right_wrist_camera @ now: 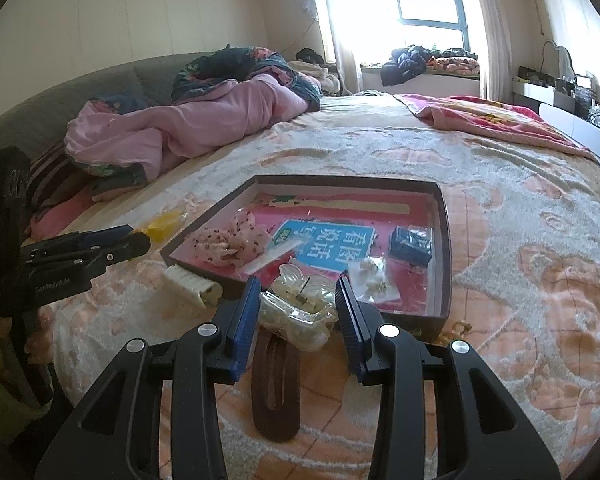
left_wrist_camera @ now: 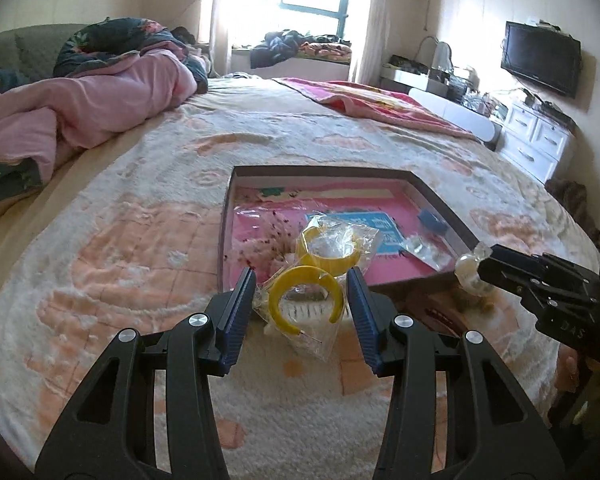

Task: Organize jewelry
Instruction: 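Carry the bangles with the left tool into the tray while the right tool carries the pearl clip there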

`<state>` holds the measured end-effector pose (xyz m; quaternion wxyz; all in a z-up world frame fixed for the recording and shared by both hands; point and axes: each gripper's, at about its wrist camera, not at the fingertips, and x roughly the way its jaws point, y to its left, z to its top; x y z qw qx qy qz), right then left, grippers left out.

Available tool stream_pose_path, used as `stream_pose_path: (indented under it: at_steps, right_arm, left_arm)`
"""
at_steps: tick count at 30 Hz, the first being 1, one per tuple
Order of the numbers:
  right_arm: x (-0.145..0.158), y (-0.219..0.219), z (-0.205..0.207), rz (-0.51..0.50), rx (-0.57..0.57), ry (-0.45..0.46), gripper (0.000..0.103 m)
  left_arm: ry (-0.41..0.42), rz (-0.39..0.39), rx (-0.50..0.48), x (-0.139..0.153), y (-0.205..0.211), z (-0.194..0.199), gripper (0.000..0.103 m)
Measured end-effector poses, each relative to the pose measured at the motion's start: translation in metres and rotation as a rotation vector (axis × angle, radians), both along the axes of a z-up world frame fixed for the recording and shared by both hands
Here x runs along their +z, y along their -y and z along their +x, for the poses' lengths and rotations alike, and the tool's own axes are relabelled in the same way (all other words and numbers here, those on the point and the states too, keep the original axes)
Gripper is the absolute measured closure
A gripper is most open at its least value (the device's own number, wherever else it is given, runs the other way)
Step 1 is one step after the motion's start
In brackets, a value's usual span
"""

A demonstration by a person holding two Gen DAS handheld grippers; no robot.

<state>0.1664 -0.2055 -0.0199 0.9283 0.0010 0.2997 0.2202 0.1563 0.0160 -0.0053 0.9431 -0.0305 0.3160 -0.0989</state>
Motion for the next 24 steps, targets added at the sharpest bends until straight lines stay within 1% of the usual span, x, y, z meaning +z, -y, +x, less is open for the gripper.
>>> stream_pose_path:
  at_steps: [13, 24]
  right_arm:
    - [0.012, -0.006, 0.032, -0.008, -0.020, 0.025, 0.066]
    - [0.019, -0.005, 0.053, -0.016, -0.048, 0.059, 0.066]
  left_arm:
    - [0.022, 0.009, 0.014, 0.012, 0.005, 0.031, 0.065]
    - [0.004, 0.019, 0.001, 0.003, 0.017, 0.054, 0.065]
